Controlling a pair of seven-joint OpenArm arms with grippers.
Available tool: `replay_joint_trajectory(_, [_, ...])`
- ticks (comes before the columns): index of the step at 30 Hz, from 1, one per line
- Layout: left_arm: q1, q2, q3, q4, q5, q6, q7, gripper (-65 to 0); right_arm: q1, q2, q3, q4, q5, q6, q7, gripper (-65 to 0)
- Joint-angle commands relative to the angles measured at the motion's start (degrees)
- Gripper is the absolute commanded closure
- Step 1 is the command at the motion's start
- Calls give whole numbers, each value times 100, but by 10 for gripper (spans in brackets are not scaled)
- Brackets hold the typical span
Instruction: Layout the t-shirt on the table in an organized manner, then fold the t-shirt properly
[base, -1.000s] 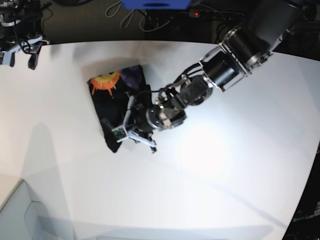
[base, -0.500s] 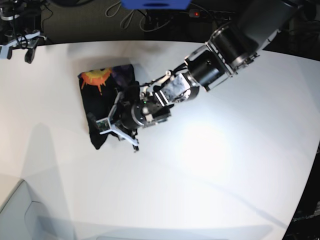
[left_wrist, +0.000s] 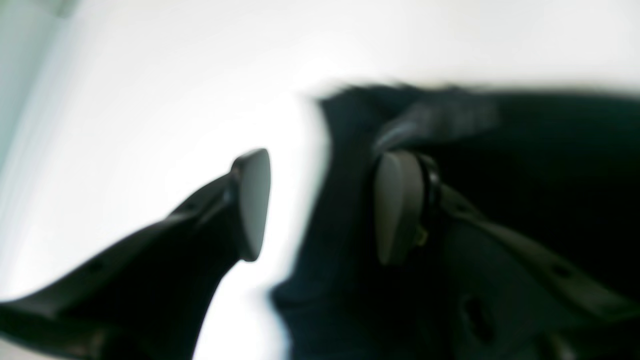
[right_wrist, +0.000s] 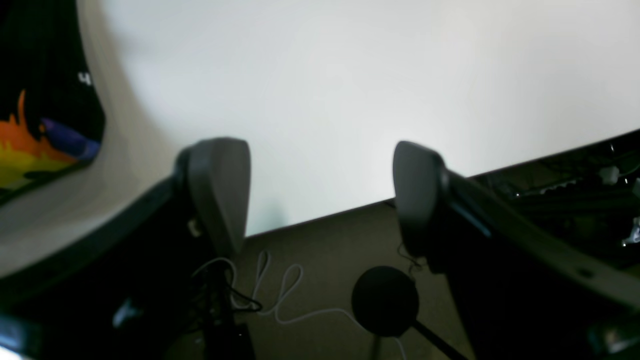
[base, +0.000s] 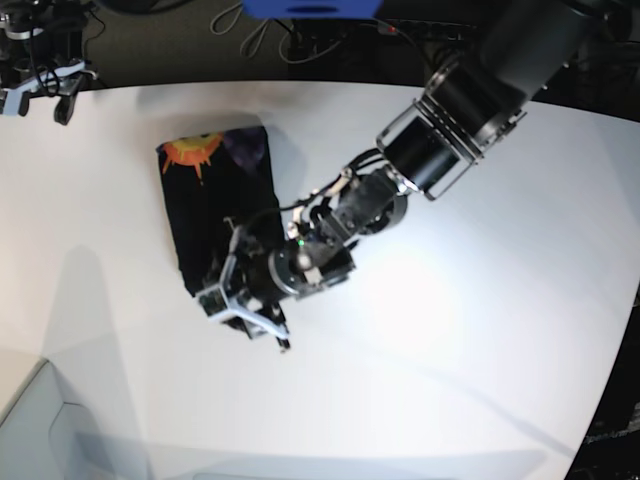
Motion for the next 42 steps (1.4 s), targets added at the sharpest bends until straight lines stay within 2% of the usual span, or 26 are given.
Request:
replay_joint_trajectory(1, [-187, 70, -220, 172, -30, 61, -114, -324, -34, 29, 15, 91, 67, 19, 139, -447])
replay_joint_trajectory(4, [-143, -141, -844, 471, -65, 61, -114, -324, 28, 29, -47, 73, 67, 19, 139, -447])
replay_joint_trajectory(7, [279, -404, -1371, 954, -83, 61, -78, -323, 45, 73, -451, 73, 67, 19, 183, -447])
replay_joint_trajectory(10, [938, -677, -2145, 1710, -92, 61, 467, -321, 230, 196, -847, 29, 50, 19, 139, -447])
replay_joint_trajectory(13, [1826, -694, -3384, 2475, -101, 52, 1152, -320, 511, 196, -1155, -199, 50, 19, 139, -447])
replay_joint_trajectory(16, [2731, -686, -4264, 3240, -136, 52, 1390, -320, 687, 249, -1357, -419, 50, 19, 139, -447])
replay_joint_trajectory(19, [3646, -730, -4932, 4014, -628, 52, 1416, -320, 810, 451, -1682, -797, 50, 19, 165, -446])
replay_joint_trajectory(23, [4709, -738, -5776, 4638, -1428, 52, 1425, -320, 810, 565, -1937, -1184, 58, 19, 191, -446])
replay_joint_trajectory(28, [5650, -712, -6426, 4902, -2114, 52, 1372, -320, 581, 539, -2236, -1175, 58, 19, 191, -446])
replay_joint_trajectory(34, [6344, -703, -6822, 5042, -2738, 52, 1372, -320, 423, 557, -2420, -1175, 67, 19, 200, -446])
replay_joint_trajectory(40, [6828, -694, -6831, 5042, -3177, 52, 1372, -316, 458, 548, -1770, -1131, 67, 19, 200, -446])
replay_joint_trajectory(42, [6995, -694, -6813, 5051, -3344, 52, 1372, -261, 432, 539, -1515, -1008, 67, 19, 191, -442])
